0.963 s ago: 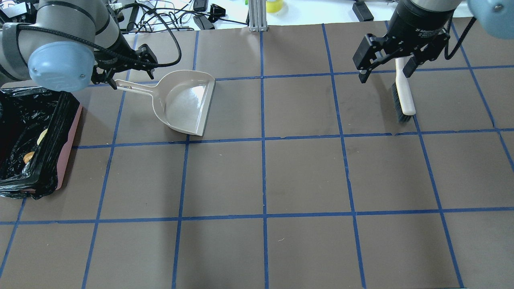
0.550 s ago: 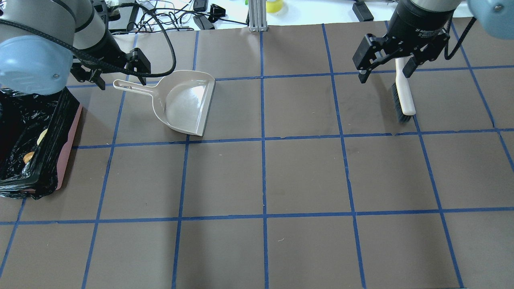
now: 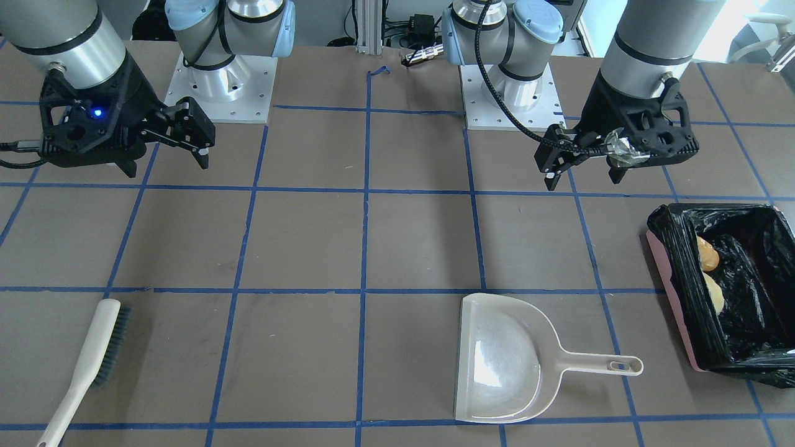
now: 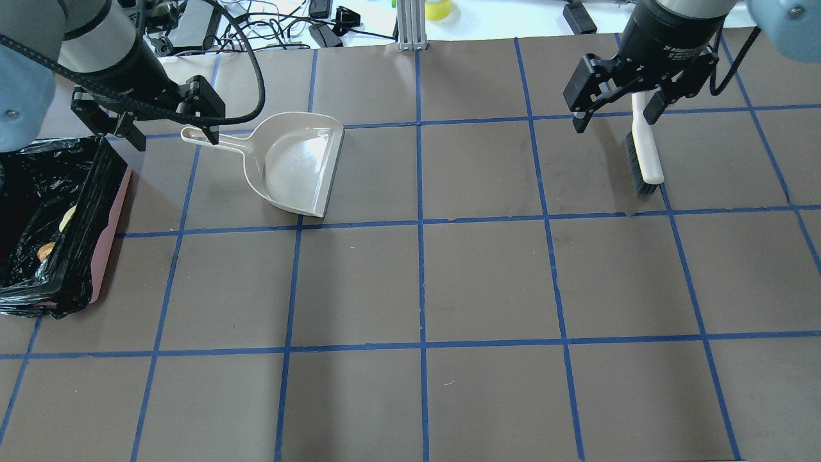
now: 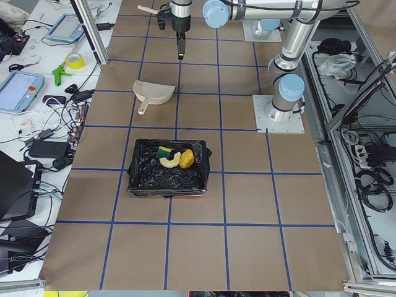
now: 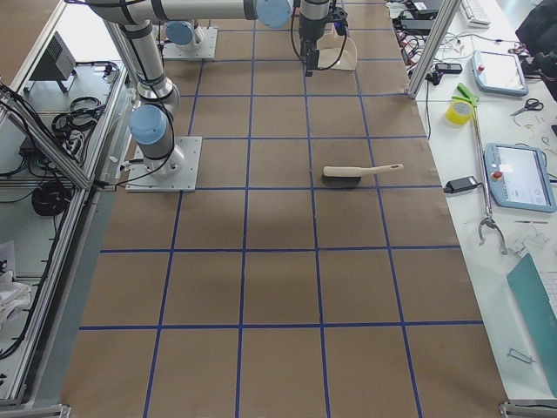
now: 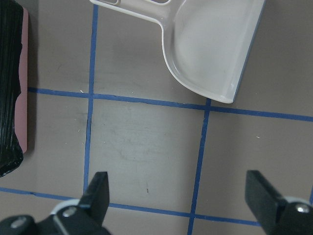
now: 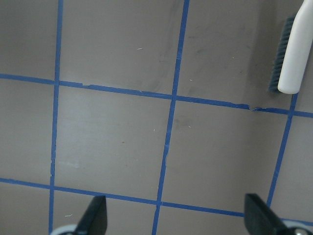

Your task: Sweep and dump trash into bin

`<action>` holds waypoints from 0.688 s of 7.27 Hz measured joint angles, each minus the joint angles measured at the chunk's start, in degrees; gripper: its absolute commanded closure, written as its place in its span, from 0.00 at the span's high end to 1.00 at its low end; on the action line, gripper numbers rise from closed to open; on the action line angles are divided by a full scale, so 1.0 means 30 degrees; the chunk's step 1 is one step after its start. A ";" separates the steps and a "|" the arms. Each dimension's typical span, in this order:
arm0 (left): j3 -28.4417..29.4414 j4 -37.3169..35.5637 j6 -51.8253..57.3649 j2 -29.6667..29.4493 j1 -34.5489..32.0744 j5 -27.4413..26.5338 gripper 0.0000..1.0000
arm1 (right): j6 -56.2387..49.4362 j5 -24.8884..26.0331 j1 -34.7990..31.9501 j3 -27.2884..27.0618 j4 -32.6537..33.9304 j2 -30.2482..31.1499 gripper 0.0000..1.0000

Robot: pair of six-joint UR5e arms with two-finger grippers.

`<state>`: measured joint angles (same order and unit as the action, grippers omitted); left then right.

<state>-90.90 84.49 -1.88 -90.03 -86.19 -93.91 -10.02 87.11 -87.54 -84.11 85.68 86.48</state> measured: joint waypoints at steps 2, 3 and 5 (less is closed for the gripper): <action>-0.0063 -0.0068 -0.0096 -0.0039 -0.0660 0.0407 1.00 | 0.0001 0.0027 0.0001 0.0000 -0.0009 0.0047 1.00; -0.0074 -0.0103 0.0030 -0.0117 -0.0821 0.0519 1.00 | 0.0001 0.0077 0.0000 0.0006 -0.0017 0.0087 1.00; -0.0089 -0.0123 0.0128 -0.0154 -0.0905 0.0646 1.00 | 0.0027 0.0110 0.0000 0.0076 -0.0049 0.0165 1.00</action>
